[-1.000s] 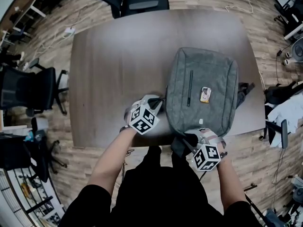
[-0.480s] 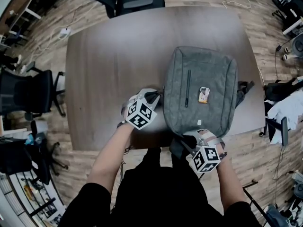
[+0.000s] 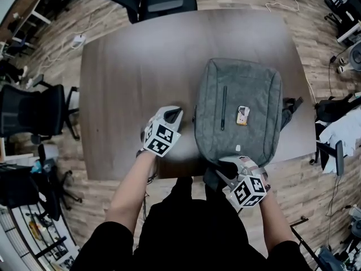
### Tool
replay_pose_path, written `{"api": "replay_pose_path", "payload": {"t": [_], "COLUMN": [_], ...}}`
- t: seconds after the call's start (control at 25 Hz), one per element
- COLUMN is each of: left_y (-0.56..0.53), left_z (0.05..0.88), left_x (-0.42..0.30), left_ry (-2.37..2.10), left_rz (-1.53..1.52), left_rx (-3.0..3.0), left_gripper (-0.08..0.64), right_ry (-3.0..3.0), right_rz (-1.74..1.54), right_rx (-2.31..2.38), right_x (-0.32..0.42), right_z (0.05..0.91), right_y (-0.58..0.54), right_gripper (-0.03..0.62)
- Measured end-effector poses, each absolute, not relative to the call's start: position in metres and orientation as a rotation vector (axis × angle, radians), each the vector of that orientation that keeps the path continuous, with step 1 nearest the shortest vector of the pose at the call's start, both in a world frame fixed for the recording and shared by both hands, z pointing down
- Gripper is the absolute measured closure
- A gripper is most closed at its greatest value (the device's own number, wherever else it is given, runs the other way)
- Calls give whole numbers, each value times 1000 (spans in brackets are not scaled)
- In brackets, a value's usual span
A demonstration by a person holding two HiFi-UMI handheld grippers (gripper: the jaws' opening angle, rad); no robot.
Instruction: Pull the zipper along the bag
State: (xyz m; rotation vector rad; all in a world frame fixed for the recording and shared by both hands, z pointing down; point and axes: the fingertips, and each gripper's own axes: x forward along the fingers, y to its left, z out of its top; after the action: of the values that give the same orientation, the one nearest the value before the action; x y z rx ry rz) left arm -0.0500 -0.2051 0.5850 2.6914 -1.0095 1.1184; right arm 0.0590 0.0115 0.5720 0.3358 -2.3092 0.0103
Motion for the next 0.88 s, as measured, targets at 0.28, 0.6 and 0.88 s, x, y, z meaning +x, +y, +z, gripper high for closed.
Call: {"api": "replay_pose_path", "payload": {"t": [0.28,0.6,0.88], "left_y": [-184,-151,-128], "left_z": [563,510,459], "left_x": [-51,-43,-41], "left_ry": [-1077,-1202,-1267], "left_rz": [933,518,222], "left_rx": [2683,2635,2594], "left_gripper": [540,540,540], "right_ry": [-2563,-2680,-2690], "right_rz": [118,1,61], "right_rx": [567,1054,1379], "right_x": [56,71,85], "right_z": [505,439,400], "right_y": [-23,-81,-103], "right_gripper": [502,591,591]}}
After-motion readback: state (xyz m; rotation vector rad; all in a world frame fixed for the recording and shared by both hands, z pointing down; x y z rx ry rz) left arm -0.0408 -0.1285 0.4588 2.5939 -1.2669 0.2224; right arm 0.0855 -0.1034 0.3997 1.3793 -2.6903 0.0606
